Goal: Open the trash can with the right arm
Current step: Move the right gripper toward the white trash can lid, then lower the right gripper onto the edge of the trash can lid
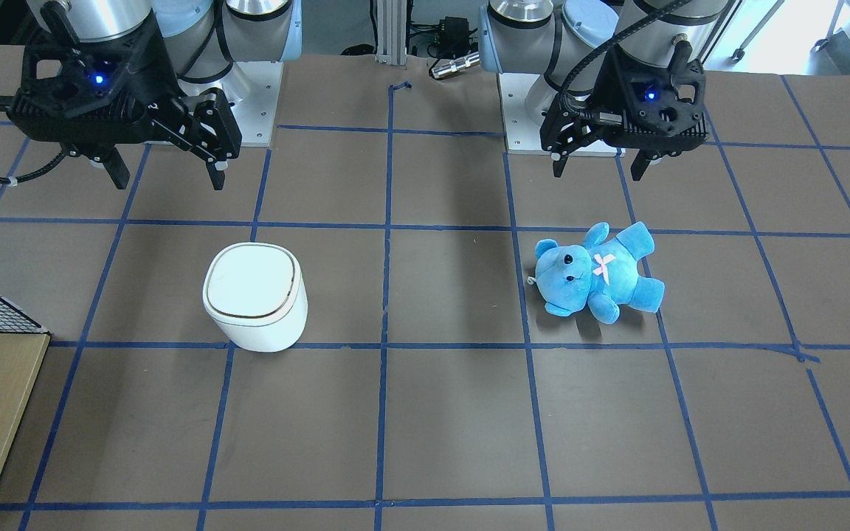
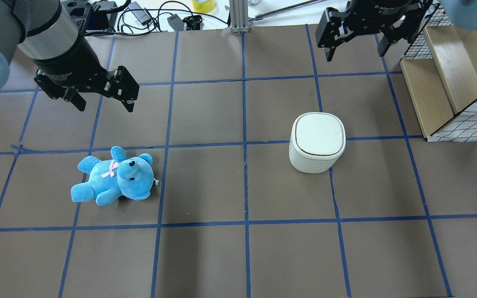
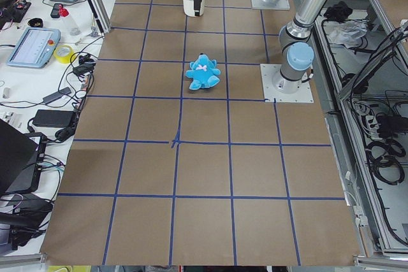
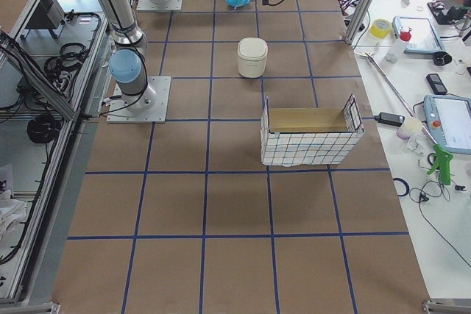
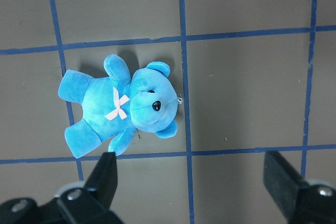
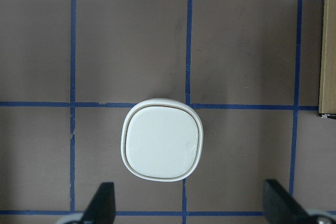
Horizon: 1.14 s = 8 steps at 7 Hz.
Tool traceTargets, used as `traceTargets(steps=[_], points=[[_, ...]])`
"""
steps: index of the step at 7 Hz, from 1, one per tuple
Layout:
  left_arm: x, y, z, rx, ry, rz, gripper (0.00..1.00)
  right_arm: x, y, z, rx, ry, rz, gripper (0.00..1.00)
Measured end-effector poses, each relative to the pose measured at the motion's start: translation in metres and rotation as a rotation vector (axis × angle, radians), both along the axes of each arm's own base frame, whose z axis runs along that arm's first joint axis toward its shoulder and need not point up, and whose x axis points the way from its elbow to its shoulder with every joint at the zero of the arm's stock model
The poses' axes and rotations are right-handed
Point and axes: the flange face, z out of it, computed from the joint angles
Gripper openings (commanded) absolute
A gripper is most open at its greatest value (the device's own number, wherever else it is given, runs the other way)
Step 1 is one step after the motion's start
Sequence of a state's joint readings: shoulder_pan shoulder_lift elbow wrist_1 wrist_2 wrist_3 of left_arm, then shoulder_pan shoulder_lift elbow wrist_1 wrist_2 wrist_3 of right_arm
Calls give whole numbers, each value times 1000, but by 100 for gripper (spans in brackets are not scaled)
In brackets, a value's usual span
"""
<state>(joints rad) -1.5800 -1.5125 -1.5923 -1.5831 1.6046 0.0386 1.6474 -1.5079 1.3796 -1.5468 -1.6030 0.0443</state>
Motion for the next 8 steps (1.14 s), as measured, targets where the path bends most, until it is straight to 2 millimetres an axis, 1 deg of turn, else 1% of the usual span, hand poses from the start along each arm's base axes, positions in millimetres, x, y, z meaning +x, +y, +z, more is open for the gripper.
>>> traceTargets(steps=[3, 4, 5, 6, 7, 8], points=[[0, 0, 0, 0, 0, -1, 100, 1, -2, -4, 4, 2, -8, 100], [0, 0, 0, 0, 0, -1, 100, 2, -2, -8, 10, 3, -11, 92], [0, 0, 0, 0, 0, -1, 100, 3, -2, -14, 23, 1, -16, 38], [0, 0, 0, 0, 0, -1, 100, 8, -2, -25, 41, 0, -16, 11], [0, 0, 0, 0, 0, -1, 100, 16, -2, -41, 60, 1, -6, 0], [0, 0, 0, 0, 0, -1, 100, 25, -3, -65, 72, 2, 7, 0]])
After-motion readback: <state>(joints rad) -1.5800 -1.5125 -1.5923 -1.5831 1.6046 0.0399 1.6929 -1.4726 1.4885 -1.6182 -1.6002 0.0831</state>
